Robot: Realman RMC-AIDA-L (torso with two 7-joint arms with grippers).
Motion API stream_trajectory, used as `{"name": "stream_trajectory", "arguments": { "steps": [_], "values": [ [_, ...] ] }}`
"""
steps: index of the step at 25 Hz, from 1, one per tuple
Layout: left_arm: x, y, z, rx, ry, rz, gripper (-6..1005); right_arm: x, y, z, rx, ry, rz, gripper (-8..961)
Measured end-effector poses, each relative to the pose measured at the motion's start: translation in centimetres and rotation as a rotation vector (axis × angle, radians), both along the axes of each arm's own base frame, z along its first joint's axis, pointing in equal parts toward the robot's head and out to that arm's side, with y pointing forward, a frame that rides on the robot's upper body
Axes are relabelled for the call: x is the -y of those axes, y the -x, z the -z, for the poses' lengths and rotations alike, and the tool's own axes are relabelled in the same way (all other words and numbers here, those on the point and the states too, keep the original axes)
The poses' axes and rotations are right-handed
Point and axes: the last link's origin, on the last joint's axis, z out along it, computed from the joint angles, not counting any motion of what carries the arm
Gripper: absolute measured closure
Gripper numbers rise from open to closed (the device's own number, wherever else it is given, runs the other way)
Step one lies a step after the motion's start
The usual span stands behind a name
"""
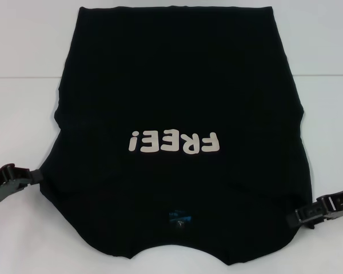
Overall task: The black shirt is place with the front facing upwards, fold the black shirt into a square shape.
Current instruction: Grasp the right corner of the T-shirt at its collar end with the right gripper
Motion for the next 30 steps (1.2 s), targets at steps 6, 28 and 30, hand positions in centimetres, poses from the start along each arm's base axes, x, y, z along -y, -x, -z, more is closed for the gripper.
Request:
{"name": "stream_trajectory", "arguments": {
  "steps": [6, 28, 30],
  "values": [
    [-0.03, -0.01, -0.01, 0.0, -0.001, 0.0, 999, -0.03, 0.13, 0.03, -0.006, 0.0, -0.009, 156],
    [0.41, 0.04, -0.1, 0.002, 0.018, 0.01, 998, 0.02, 0.01, -0.6, -0.021, -0.008, 0.005, 880],
    [0.59, -0.12, -0.32, -0.003, 0.043, 0.031, 998, 0.26, 0.02, -0.85, -0.026, 0.007, 0.008, 877]
  ]
}}
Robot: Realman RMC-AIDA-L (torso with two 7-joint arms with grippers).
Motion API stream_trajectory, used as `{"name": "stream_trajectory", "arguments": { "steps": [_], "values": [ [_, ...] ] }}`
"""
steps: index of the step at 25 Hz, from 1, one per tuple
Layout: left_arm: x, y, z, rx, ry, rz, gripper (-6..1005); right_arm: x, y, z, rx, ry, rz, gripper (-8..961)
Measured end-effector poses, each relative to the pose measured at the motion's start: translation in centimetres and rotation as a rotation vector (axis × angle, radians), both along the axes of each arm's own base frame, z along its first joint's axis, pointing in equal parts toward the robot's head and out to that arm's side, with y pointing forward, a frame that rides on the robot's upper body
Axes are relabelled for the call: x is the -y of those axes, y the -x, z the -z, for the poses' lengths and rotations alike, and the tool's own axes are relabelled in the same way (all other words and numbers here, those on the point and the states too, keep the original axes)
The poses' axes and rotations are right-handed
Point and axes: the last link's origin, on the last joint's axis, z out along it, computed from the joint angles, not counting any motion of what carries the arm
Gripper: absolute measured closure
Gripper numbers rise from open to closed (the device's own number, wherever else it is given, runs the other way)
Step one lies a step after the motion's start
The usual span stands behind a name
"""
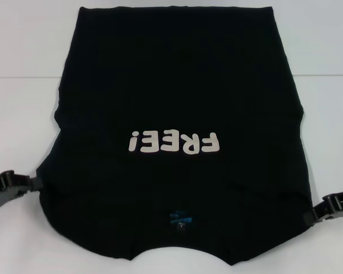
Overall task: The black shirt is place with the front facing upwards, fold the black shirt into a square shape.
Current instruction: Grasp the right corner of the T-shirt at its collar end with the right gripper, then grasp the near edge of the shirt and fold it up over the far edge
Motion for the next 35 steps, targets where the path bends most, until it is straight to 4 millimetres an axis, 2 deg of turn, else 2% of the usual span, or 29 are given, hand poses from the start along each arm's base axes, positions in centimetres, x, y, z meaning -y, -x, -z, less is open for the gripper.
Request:
{"name": "stream_trajectory", "arguments": {
  "steps": [10, 26, 31, 35],
  "values": [
    [1.8, -0.2, -0.7, -0.033, 0.152, 0.063, 998, 1.3, 0.1, -1.1, -0.013, 0.059, 0.004, 863],
    [7.6, -0.2, -1.2, 0.018, 0.352, 0.131, 999, 5.3, -2.4, -2.2, -0.036, 0.148, 0.041, 840],
    [6.6, -1.0, -1.3, 0.037, 0.317, 0.174, 999, 4.8, -1.6, -2.0, -0.117, 0.099, -0.006, 833],
    [3.7, -2.8, -1.6, 0.108, 0.206, 0.222, 999, 3.5, 0.1, -2.2, -0.262, 0.008, -0.059, 828]
  ]
}}
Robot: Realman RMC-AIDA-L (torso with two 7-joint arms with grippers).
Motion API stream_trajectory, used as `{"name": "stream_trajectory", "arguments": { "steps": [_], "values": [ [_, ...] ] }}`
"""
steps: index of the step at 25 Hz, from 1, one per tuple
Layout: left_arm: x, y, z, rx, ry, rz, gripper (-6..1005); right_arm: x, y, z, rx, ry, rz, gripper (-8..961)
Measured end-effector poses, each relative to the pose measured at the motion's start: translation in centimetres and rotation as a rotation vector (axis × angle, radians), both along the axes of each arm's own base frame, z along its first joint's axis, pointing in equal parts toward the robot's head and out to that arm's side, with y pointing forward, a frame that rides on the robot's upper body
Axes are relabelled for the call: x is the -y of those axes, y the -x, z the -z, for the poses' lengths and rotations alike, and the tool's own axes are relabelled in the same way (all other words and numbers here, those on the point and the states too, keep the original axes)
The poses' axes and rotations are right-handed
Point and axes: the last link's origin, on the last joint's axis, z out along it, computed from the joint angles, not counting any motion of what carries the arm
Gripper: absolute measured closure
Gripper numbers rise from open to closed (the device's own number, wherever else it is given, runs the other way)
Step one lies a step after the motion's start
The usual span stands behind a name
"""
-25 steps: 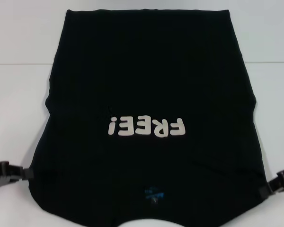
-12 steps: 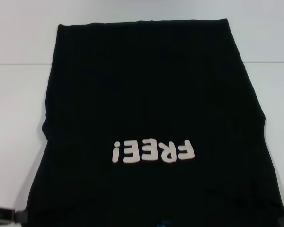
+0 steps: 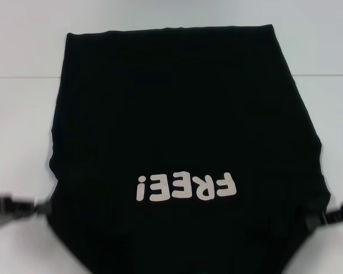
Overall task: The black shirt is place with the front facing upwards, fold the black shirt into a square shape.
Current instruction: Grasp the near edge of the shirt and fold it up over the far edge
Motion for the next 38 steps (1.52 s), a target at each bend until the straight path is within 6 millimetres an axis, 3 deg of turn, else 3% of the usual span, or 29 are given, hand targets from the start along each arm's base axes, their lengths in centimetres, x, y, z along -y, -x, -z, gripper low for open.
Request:
{"name": "stream_trajectory", "arguments": {
  "steps": [7, 11, 14, 17, 24, 38],
  "values": [
    [-6.5, -2.8, -0.4, 0.059, -0.156, -0.039, 998, -3.4, 1.1, -2.1, -0.138, -0.276, 0.009, 818],
    [-10.9, -4.0, 0.0, 0.007, -0.257, -0.09, 998, -6.4, 1.0, -3.1, -0.13, -0.486, 0.046, 812],
    [-13.7, -4.3, 1.1, -0.061, -0.325, -0.138, 998, -8.9, 0.6, -2.7, -0.089, -0.625, 0.082, 808],
    [-15.5, -4.3, 2.7, -0.155, -0.376, -0.174, 998, -11.0, 0.6, -1.1, -0.035, -0.711, 0.095, 804],
    [-17.5, -4.6, 5.0, -0.356, -0.453, -0.175, 999, -14.5, 1.7, 2.3, 0.145, -0.813, 0.058, 794],
    [-19.1, -6.0, 3.6, -0.42, -0.592, -0.157, 998, -17.4, 3.9, 2.8, 0.269, -0.958, 0.023, 774]
  ]
}}
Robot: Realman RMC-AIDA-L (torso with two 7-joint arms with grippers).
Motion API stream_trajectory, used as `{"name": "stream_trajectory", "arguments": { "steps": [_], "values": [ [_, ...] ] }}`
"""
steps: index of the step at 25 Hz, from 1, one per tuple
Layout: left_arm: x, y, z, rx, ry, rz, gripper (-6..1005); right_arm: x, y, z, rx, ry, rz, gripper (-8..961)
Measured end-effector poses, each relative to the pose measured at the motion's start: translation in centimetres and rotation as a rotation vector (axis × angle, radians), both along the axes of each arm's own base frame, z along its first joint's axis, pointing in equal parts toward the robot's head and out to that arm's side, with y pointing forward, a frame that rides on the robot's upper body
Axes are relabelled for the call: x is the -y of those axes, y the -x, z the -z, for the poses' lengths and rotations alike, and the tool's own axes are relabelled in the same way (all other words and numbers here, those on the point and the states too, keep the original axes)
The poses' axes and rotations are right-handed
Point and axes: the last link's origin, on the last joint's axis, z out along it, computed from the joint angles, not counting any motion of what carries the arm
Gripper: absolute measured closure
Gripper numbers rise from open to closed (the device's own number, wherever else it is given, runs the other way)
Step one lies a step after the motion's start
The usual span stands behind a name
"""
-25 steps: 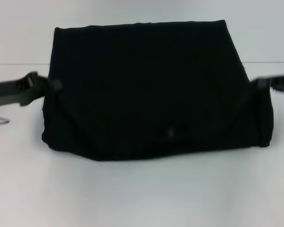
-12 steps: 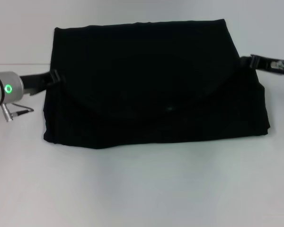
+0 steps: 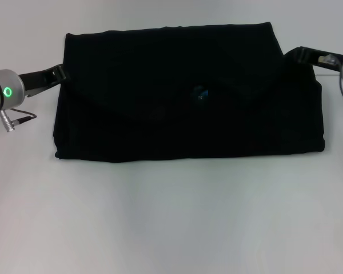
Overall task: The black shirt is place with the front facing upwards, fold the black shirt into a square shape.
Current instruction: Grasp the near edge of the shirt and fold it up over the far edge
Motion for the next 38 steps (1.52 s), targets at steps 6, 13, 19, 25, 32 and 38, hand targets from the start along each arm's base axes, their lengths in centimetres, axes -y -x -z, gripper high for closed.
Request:
{"name": "stream_trajectory", "arguments": {
  "steps": [6, 13, 19, 25, 32, 38],
  "values": [
    [-0.2, -0.2, 0.1, -0.016, -0.007, 0.004, 999, -0.6, 1.2, 1.4, 0.092, -0.009, -0.023, 766],
    [-0.2, -0.5, -0.4, -0.02, -0.035, 0.012, 999, -1.4, 2.4, 1.0, 0.11, -0.035, -0.048, 756],
    [-0.1, -0.9, 0.5, -0.028, -0.016, 0.024, 998, -1.4, 2.8, 1.9, 0.136, -0.015, -0.056, 747],
    [0.0, -1.9, 1.6, -0.066, 0.025, 0.063, 973, -1.2, 3.0, 2.5, 0.151, 0.03, -0.075, 739],
    [0.1, -1.5, 1.1, -0.001, 0.065, 0.031, 929, -1.3, 3.4, 2.1, 0.195, 0.061, -0.112, 729],
    [2.5, -0.2, -0.4, 0.116, 0.067, 0.031, 775, 0.0, 2.9, -0.3, 0.081, 0.084, -0.118, 656]
  ]
}}
